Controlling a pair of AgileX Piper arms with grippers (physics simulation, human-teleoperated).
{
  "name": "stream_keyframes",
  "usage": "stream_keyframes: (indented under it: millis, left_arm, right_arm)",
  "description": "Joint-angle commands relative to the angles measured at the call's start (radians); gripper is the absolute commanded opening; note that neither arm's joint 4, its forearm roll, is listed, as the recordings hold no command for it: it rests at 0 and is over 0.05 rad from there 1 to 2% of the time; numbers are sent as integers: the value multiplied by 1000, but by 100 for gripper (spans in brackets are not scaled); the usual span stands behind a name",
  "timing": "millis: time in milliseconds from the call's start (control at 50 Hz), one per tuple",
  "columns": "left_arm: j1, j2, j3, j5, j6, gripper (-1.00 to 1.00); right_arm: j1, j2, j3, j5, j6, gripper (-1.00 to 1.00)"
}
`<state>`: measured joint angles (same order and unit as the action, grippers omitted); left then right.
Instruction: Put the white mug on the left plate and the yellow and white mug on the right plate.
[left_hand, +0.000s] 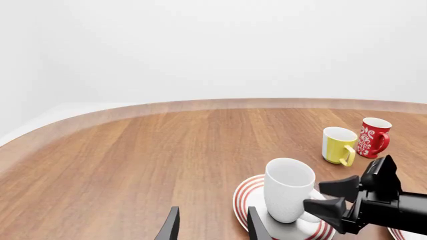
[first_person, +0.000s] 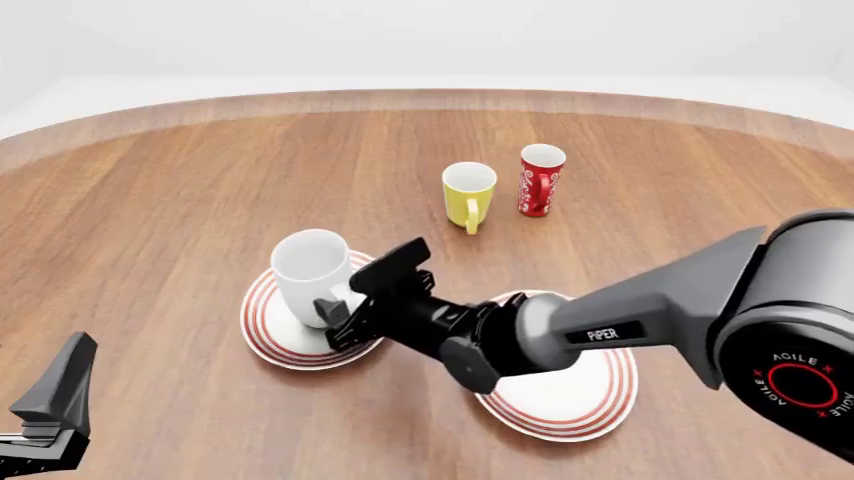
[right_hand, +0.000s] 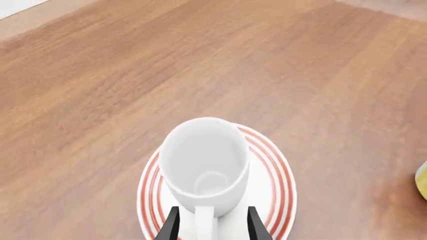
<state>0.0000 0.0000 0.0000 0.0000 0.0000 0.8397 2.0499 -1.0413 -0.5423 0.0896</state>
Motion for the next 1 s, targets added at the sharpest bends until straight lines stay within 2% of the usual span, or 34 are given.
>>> stream_keyframes:
  millis: [20,580,1000]
  left_arm:
    - [0,0,0,0,0,100]
    - [0,0,0,0,0,100]
    - [0,0,0,0,0,100]
  right_arm:
    - [1,-46,23,0,-4,100]
    - [-29,-264,117,10,-23,100]
    - [-95,-401,174,9,-29,100]
